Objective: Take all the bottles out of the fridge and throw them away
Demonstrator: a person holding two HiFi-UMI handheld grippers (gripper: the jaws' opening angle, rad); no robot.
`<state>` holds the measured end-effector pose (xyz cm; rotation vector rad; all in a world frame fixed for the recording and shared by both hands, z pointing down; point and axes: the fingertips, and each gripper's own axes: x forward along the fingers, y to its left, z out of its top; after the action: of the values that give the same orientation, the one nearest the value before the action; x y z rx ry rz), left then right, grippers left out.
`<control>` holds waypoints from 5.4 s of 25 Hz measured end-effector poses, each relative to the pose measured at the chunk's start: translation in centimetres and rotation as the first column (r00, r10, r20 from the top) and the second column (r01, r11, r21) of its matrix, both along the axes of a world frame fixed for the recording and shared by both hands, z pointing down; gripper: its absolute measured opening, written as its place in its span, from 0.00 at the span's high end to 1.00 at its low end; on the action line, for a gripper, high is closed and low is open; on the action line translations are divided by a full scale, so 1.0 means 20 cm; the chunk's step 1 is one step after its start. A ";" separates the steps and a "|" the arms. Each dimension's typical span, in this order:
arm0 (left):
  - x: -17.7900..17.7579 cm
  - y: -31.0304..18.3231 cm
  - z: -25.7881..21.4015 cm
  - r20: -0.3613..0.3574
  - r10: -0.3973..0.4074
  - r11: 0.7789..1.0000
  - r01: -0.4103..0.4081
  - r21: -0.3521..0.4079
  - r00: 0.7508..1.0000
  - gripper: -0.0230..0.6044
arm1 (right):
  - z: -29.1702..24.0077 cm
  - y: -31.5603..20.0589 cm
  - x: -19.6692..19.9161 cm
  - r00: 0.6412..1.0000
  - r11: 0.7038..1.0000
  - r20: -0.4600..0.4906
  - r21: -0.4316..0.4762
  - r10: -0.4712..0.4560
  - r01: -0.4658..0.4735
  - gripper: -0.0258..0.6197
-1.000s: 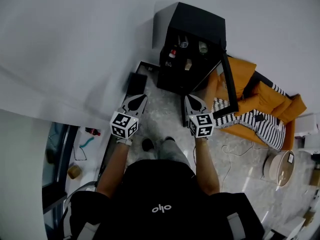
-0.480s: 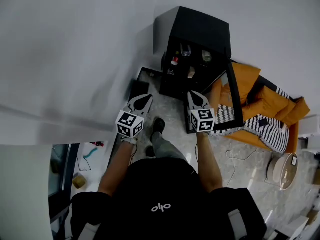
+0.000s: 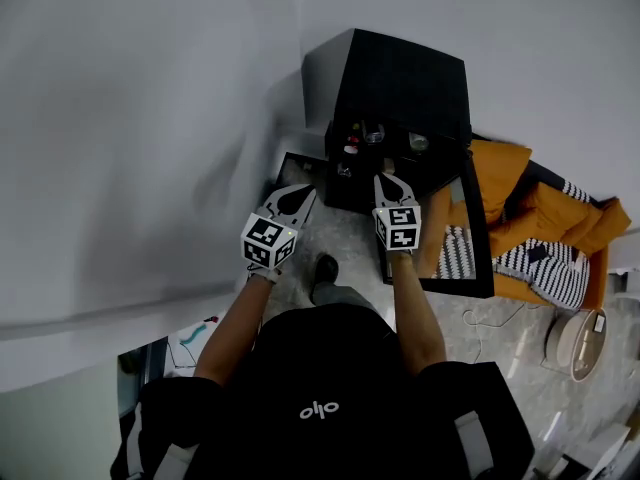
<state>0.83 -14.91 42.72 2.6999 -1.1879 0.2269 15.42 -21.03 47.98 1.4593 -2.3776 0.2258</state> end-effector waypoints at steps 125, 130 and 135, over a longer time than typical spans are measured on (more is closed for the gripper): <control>-0.92 -0.08 1.32 -0.029 -0.259 0.938 0.245 -0.246 0.965 0.95 | 1.71 -0.01 -1.20 0.975 0.887 -0.107 -0.444 -0.195 0.128 0.48; -0.92 -0.05 1.74 -0.036 -0.265 0.928 0.244 -0.283 0.964 0.95 | 2.19 0.07 -1.21 0.972 0.864 -0.117 -0.489 -0.204 0.123 0.48; -0.95 0.03 2.08 -0.010 -0.267 0.916 0.251 -0.314 0.964 0.95 | 2.60 0.17 -1.18 0.962 0.829 -0.132 -0.544 -0.237 0.130 0.48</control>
<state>-18.18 -14.41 84.28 2.2399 -1.3518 0.2756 -8.25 -17.58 100.06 0.9354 -2.0486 0.6103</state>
